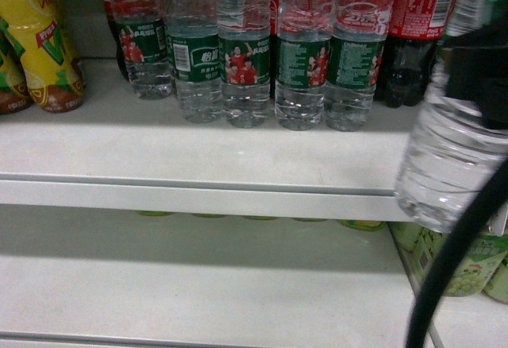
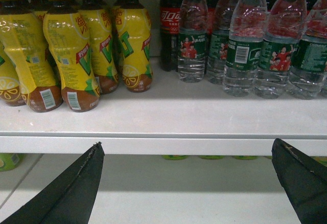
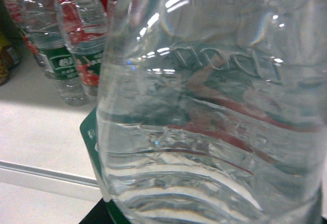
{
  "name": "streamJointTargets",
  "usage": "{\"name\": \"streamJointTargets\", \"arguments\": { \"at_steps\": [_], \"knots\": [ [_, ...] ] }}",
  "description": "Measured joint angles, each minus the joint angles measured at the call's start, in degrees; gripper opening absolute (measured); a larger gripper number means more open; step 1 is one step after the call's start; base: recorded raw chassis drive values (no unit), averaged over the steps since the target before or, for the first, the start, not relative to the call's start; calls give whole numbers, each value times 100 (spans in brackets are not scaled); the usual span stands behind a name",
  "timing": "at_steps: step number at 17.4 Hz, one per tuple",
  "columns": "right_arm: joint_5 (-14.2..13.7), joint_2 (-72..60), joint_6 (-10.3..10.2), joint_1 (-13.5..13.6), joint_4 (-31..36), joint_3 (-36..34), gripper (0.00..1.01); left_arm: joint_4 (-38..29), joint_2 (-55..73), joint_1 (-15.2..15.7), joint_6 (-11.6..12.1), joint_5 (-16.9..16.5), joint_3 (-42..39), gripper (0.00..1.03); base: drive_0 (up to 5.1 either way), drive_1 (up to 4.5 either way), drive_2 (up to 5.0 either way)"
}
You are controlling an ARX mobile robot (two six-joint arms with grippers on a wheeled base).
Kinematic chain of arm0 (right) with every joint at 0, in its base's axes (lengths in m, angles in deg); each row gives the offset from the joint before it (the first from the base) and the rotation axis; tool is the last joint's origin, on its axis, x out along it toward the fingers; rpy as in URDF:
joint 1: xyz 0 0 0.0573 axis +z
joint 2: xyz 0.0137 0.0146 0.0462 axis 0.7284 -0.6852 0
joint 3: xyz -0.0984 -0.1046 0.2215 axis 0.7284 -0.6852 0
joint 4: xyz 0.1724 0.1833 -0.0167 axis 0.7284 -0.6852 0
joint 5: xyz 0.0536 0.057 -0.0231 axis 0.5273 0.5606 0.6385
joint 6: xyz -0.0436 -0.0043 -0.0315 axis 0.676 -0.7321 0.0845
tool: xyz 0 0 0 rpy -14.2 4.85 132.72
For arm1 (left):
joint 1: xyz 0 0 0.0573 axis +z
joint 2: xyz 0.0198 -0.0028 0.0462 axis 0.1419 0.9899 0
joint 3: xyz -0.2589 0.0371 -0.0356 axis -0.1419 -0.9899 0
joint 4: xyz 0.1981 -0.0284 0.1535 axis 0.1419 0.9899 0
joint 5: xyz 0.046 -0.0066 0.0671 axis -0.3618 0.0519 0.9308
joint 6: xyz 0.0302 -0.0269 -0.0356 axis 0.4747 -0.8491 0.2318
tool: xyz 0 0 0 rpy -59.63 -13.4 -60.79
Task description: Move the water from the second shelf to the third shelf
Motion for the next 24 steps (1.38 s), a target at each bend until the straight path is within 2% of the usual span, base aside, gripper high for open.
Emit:
{"name": "streamJointTargets", "arguments": {
  "at_steps": [4,12,16,18,19,20,22,24],
  "knots": [
    [302,1379,-2,-374,-833,-560,42,0,0,0,0,0,0,98,0,0,0],
    [396,2127,4,-442,-1305,-704,42,0,0,0,0,-2,0,98,0,0,0],
    [179,3279,-223,-321,-2157,-802,42,0,0,0,0,0,0,98,0,0,0],
    [-83,3563,-219,-343,-2332,-789,42,0,0,0,0,-2,0,98,0,0,0],
    [15,3718,-260,-662,-2402,-706,42,0,0,0,0,-2,0,98,0,0,0],
    [463,3757,-476,-1349,-2623,-675,42,0,0,0,0,-2,0,98,0,0,0],
    [610,3982,-509,-1259,-2680,-682,42,0,0,0,0,-2,0,98,0,0,0],
    [396,3982,-472,-1259,-2726,-693,42,0,0,0,0,-2,0,98,0,0,0]
  ]
}}
